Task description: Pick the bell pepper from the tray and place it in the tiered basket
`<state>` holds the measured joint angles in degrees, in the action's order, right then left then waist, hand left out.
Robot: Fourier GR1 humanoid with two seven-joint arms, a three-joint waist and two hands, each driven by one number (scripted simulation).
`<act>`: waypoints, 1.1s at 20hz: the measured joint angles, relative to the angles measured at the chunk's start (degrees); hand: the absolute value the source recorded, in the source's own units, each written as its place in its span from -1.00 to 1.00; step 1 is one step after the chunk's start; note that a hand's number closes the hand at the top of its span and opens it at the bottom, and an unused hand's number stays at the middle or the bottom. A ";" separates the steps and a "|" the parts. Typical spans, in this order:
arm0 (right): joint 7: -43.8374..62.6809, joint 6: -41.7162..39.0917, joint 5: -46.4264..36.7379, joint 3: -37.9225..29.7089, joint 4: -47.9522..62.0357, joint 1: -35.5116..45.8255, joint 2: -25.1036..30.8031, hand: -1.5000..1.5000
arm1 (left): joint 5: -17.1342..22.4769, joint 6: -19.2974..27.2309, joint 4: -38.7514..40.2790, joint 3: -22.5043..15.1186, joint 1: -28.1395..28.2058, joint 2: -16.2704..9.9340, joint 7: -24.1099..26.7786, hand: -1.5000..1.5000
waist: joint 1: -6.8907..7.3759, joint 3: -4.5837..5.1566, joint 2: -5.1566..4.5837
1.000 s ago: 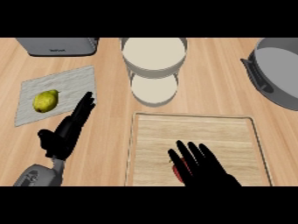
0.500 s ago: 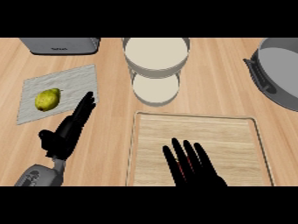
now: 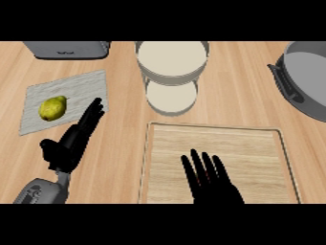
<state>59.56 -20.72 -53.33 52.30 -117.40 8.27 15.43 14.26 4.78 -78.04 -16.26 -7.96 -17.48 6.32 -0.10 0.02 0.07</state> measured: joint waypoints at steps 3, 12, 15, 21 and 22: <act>-1.50 1.17 -2.49 -1.21 2.98 -1.78 -0.29 -1.00 | -0.46 -0.69 -0.07 0.63 0.44 0.17 0.22 0.00 | 0.02 -0.01 -0.01; -5.98 2.03 -4.54 -7.13 7.99 -5.16 -2.30 -1.00 | -3.79 -1.30 1.71 2.10 -0.31 3.61 0.30 0.00 | 0.03 -0.02 -0.05; -7.51 2.43 -5.60 -8.37 10.05 -5.58 -3.53 -1.00 | -4.22 -2.87 2.64 3.93 -1.59 4.15 -0.15 0.00 | 0.02 -0.02 -0.05; -10.90 3.49 -7.19 -10.16 13.45 -6.54 -5.08 -1.00 | -6.20 -4.40 0.25 5.42 1.31 4.85 -0.19 0.00 | 0.12 -0.02 -0.04; -12.28 4.98 -7.43 -10.52 14.68 -7.08 -4.79 -1.00 | -6.59 -4.52 0.53 5.42 1.41 5.30 0.09 0.00 | 0.11 -0.02 -0.04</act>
<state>47.28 -15.74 -60.76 41.77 -102.72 1.18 10.63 7.67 0.26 -77.51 -10.84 -6.54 -12.17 6.41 0.01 0.00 0.03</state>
